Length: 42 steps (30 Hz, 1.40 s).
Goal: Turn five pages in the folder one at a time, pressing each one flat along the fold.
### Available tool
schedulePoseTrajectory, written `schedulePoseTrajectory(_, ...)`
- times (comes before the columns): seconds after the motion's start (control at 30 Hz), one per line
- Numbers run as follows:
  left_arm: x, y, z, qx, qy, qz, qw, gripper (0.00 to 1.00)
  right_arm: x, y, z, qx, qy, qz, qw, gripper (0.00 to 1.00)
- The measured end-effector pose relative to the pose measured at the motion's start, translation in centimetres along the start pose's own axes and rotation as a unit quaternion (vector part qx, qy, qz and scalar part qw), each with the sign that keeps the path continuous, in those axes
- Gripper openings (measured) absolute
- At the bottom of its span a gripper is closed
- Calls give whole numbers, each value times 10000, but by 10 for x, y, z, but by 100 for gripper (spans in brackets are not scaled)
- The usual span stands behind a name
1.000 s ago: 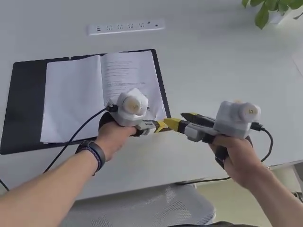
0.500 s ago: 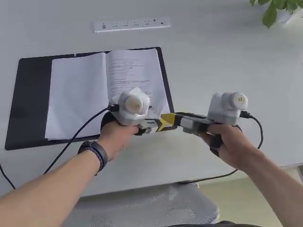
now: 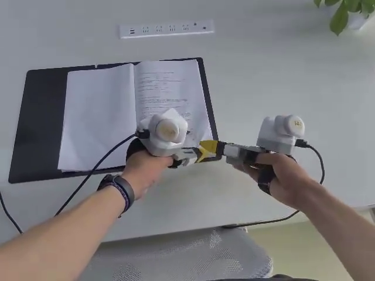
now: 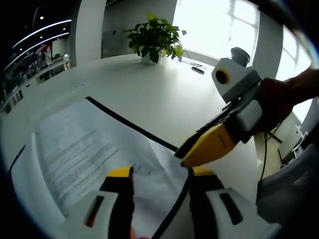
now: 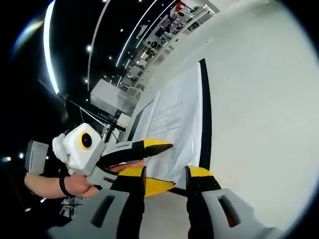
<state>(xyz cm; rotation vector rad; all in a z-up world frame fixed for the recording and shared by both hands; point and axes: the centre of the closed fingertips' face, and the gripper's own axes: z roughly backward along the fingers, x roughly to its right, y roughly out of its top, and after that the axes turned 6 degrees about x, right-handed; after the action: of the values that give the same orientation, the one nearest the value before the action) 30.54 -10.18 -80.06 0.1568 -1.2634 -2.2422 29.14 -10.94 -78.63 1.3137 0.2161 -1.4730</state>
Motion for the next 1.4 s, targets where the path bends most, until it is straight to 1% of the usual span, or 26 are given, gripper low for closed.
schedulePoseTrajectory(0.03, 0, 0, 0, 2, 3, 2, 10000, 43, 1, 0, -1, -5, -14, 4, 10000, 28)
schedulePoseTrajectory(0.07, 0, 0, 0, 1, 5, 2, 10000, 43, 4, 0, -2, -18, -85, 6, 10000, 26)
schedulePoseTrajectory(0.1, 0, 0, 0, -5, 1, -15, 10000, 43, 9, 0, -2, -29, -208, -22, 9998, 22)
schedulePoseTrajectory(0.13, 1, 0, 0, -7, 0, -26, 10000, 44, 12, 0, -2, -45, -278, -56, 9996, 18)
schedulePoseTrajectory(0.17, 1, 0, 0, -8, -3, -27, 10000, 44, 15, 0, -2, -51, -364, -149, 9992, 15)
schedulePoseTrajectory(0.2, 1, 0, 0, -10, -3, -25, 10000, 44, 15, 0, -2, -48, -396, -229, 9989, 13)
schedulePoseTrajectory(0.23, 2, 0, 0, -13, -1, -34, 10000, 44, 15, -1, -1, -70, -445, -340, 9984, 12)
schedulePoseTrajectory(0.43, 2, -1, 0, -24, -20, -89, 10000, 46, 15, -6, 1, -127, -521, -285, 9982, 9)
schedulePoseTrajectory(0.53, 3, -1, 0, -32, -42, -120, 9999, 47, 16, -7, -1, -115, -533, -356, 9979, 5)
schedulePoseTrajectory(0.6, 3, -1, 0, -37, -50, -118, 9999, 47, 20, -7, -2, -122, -596, -364, 9975, 1)
schedulePoseTrajectory(0.8, 6, 0, 1, -45, -83, -116, 9999, 50, 18, -6, -2, -95, -586, -244, 9979, 0)
schedulePoseTrajectory(0.97, 8, 2, 4, -27, -102, -160, 9998, 52, 14, -1, -1, 25, -521, -244, 9983, 0)
schedulePoseTrajectory(1.1, 7, 6, 10, 27, -63, -178, 9998, 53, 7, 4, 1, 111, -452, -210, 9987, 0)
schedulePoseTrajectory(1.2, 5, 10, 15, 87, -30, -187, 9998, 54, -1, 10, 0, 230, -338, -216, 9989, 0)
schedulePoseTrajectory(1.3, 2, 15, 22, 166, 24, -185, 9997, 54, -2, 11, -1, 235, -354, -155, 9990, 0)
schedulePoseTrajectory(1.4, -1, 20, 28, 250, 71, -166, 9995, 55, -9, 13, -2, 276, -339, -116, 9990, 0)
